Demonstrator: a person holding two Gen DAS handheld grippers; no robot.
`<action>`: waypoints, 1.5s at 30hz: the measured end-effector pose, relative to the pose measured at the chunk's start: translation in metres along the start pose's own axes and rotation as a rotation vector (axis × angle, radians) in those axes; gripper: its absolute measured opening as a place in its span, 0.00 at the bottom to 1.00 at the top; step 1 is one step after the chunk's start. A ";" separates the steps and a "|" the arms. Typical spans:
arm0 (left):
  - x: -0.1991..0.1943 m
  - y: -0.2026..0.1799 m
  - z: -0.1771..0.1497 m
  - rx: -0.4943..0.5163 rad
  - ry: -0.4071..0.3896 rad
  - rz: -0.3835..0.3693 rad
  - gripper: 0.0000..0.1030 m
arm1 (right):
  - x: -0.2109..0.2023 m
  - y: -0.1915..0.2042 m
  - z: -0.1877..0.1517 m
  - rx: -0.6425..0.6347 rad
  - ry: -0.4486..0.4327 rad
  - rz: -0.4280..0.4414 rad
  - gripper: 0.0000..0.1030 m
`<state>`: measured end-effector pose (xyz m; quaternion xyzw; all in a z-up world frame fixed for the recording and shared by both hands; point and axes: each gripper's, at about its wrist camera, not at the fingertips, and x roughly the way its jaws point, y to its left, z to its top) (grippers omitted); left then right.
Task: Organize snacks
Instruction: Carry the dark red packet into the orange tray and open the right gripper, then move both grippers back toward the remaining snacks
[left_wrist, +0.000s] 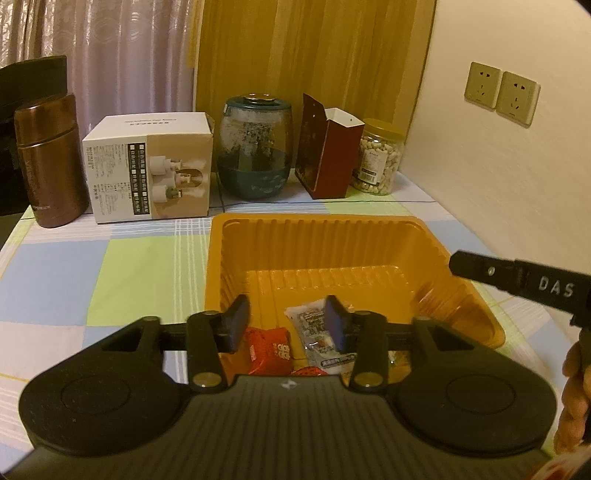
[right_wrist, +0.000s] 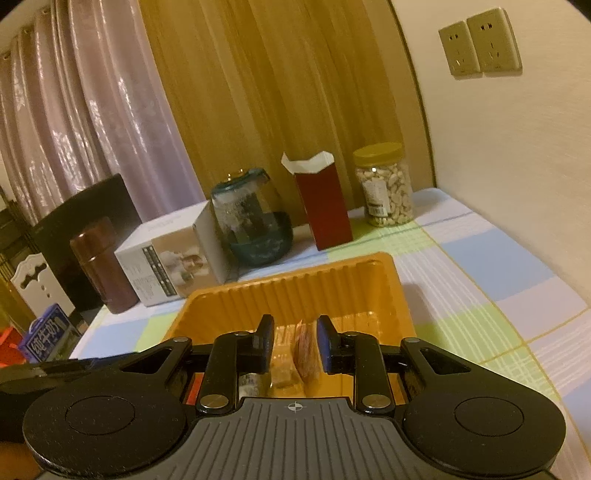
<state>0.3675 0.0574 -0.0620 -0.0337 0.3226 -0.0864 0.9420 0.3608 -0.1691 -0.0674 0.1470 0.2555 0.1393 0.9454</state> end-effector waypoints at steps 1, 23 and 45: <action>0.000 0.000 0.000 0.000 -0.001 0.000 0.44 | 0.000 -0.001 0.001 0.002 -0.009 0.001 0.56; -0.021 -0.008 -0.010 0.000 -0.001 -0.005 0.48 | -0.031 -0.020 0.003 0.059 -0.069 -0.059 0.65; -0.081 -0.028 -0.061 -0.018 0.017 -0.046 0.52 | -0.106 -0.028 -0.042 0.071 -0.008 -0.110 0.65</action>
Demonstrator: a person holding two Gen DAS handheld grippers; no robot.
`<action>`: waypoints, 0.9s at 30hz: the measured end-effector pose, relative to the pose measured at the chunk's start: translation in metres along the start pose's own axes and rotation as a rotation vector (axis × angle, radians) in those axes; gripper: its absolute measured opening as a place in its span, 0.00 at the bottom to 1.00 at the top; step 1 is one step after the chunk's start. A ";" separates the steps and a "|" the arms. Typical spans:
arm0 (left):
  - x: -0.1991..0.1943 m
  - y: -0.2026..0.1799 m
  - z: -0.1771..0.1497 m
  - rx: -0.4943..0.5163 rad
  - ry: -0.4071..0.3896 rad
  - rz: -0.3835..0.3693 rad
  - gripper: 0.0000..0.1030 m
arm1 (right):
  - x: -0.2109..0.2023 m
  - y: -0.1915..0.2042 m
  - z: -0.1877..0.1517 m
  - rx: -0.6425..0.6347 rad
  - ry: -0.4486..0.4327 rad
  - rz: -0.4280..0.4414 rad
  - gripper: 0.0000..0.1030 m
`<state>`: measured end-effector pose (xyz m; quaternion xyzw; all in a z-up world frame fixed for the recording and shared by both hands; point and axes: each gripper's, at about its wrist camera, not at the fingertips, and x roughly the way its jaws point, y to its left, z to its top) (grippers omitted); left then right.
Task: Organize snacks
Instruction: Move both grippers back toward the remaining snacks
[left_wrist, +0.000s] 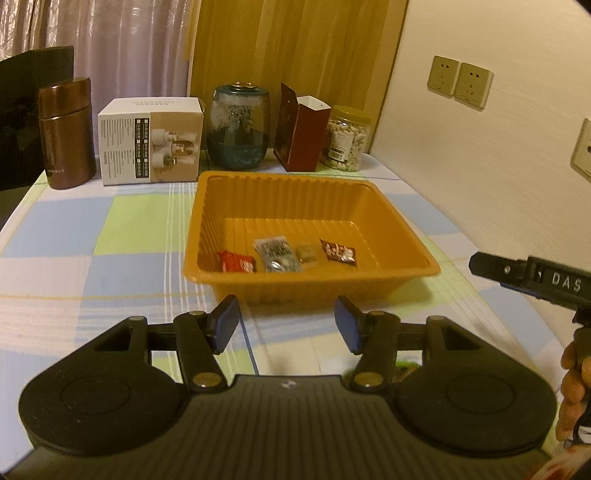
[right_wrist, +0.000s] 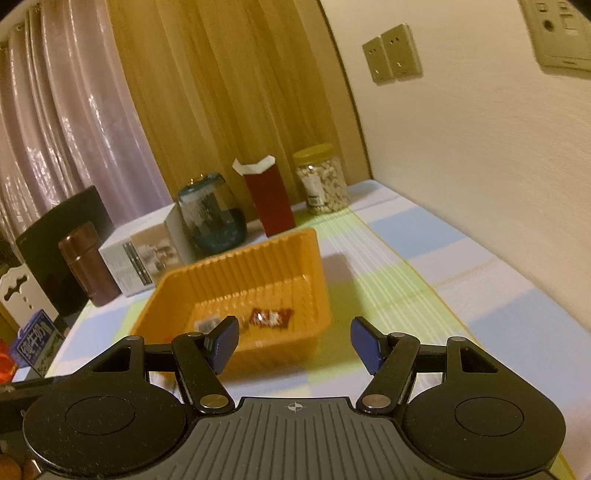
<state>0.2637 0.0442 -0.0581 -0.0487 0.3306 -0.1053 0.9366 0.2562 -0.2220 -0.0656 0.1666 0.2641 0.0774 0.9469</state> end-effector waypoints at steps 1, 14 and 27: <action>-0.003 -0.002 -0.003 0.002 0.001 -0.001 0.52 | -0.005 -0.001 -0.004 -0.002 0.004 -0.004 0.65; -0.033 -0.011 -0.045 0.006 0.043 0.001 0.52 | -0.047 -0.008 -0.060 -0.032 0.096 -0.019 0.65; -0.042 -0.013 -0.070 0.038 0.081 0.003 0.52 | -0.045 0.005 -0.087 -0.112 0.173 0.006 0.65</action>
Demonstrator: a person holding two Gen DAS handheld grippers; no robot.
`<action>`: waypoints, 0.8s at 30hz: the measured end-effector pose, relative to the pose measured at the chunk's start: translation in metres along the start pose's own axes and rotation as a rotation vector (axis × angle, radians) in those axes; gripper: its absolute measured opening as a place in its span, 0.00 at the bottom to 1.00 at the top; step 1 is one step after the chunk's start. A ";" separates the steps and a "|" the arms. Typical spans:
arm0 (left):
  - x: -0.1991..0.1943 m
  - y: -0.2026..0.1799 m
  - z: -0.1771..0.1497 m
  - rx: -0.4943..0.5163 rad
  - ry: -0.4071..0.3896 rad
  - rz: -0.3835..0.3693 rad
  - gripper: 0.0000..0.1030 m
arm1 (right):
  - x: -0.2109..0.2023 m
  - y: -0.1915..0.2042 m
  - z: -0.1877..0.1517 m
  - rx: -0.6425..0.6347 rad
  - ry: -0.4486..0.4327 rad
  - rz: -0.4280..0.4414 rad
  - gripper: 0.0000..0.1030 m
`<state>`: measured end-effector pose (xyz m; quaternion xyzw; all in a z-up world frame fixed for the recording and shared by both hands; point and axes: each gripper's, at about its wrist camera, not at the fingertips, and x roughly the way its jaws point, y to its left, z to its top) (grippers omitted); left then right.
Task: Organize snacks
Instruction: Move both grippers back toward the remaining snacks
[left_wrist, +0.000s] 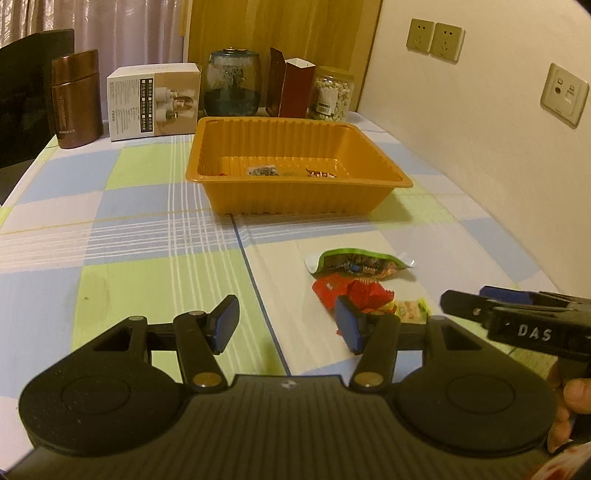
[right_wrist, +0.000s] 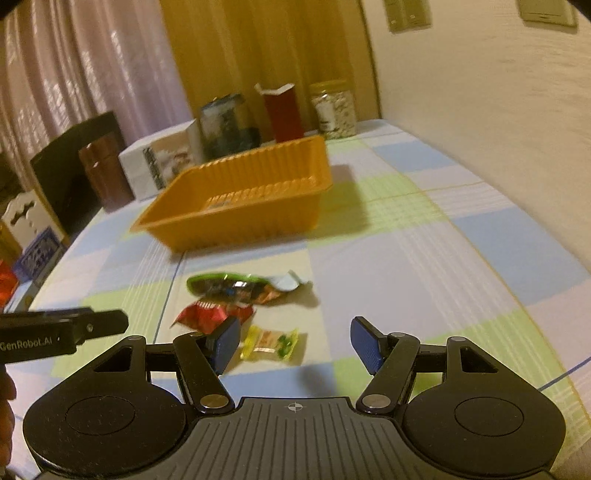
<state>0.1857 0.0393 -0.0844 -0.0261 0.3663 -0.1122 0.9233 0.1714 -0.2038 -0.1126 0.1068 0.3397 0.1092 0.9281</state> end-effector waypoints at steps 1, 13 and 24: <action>0.000 0.000 0.000 0.006 0.001 -0.002 0.52 | 0.002 0.002 -0.001 -0.007 0.006 0.005 0.65; 0.007 0.003 -0.002 0.001 0.024 -0.016 0.52 | 0.027 0.009 -0.007 -0.081 0.068 -0.004 0.65; 0.016 0.006 -0.004 -0.010 0.049 -0.023 0.52 | 0.049 0.009 -0.010 -0.179 0.098 -0.036 0.65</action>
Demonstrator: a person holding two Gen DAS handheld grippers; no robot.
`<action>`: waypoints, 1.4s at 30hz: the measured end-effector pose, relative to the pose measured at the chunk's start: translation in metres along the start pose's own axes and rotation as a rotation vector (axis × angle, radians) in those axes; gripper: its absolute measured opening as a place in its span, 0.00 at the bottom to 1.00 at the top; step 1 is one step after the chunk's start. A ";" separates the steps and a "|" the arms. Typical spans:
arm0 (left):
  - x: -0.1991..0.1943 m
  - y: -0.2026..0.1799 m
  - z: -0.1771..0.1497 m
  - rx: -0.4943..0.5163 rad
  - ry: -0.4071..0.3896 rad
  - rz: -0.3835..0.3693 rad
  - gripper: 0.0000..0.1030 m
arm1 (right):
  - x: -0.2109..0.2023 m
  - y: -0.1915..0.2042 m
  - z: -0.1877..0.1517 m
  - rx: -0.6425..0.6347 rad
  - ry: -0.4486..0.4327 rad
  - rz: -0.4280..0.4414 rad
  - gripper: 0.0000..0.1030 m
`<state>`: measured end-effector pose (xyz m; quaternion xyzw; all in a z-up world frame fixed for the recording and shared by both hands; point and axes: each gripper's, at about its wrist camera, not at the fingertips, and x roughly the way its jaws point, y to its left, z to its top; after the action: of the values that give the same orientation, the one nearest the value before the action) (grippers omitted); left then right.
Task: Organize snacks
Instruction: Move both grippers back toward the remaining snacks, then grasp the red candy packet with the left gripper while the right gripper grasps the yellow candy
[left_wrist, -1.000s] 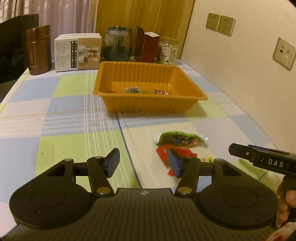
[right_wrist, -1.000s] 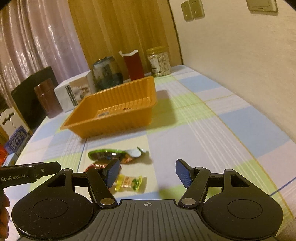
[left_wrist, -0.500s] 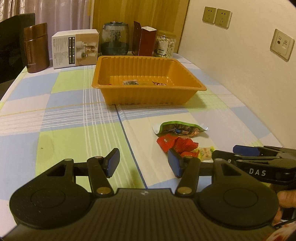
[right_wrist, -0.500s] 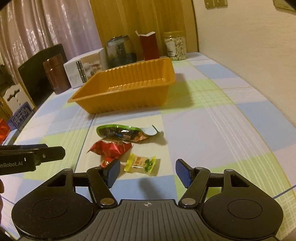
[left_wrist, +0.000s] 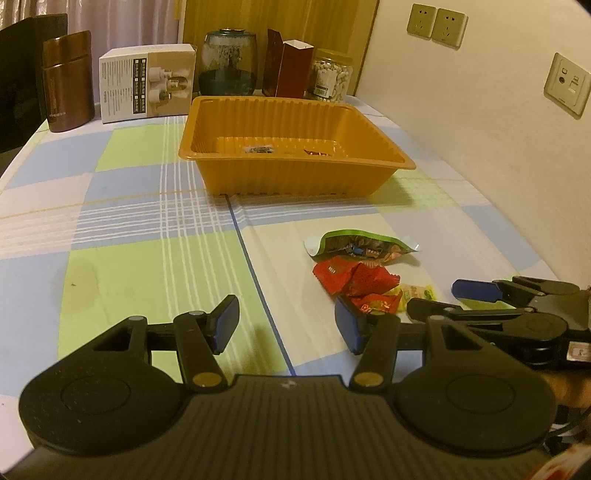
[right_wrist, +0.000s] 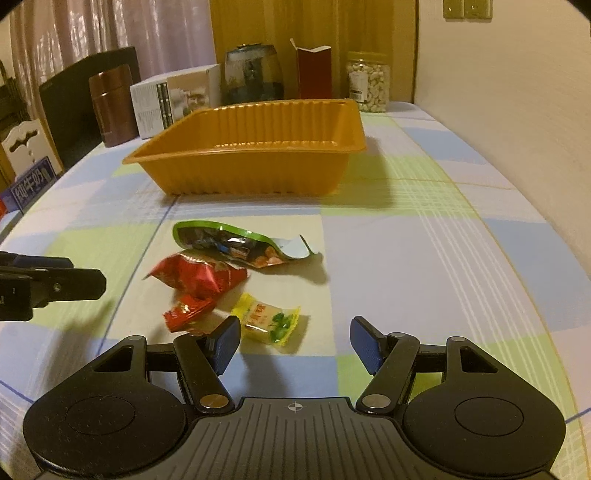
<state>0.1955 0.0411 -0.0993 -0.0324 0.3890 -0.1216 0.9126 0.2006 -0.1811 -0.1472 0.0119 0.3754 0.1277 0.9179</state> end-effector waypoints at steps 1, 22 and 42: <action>0.001 0.000 0.000 0.000 0.002 -0.001 0.52 | 0.002 -0.001 0.000 -0.004 0.001 0.001 0.65; 0.015 -0.021 -0.007 0.095 0.053 -0.107 0.52 | -0.002 -0.008 0.008 0.040 -0.021 0.007 0.20; 0.049 -0.087 -0.021 0.465 -0.004 -0.054 0.34 | -0.013 -0.028 0.008 0.155 -0.033 -0.008 0.20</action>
<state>0.1960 -0.0541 -0.1349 0.1679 0.3478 -0.2320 0.8928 0.2031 -0.2103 -0.1359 0.0833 0.3690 0.0944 0.9208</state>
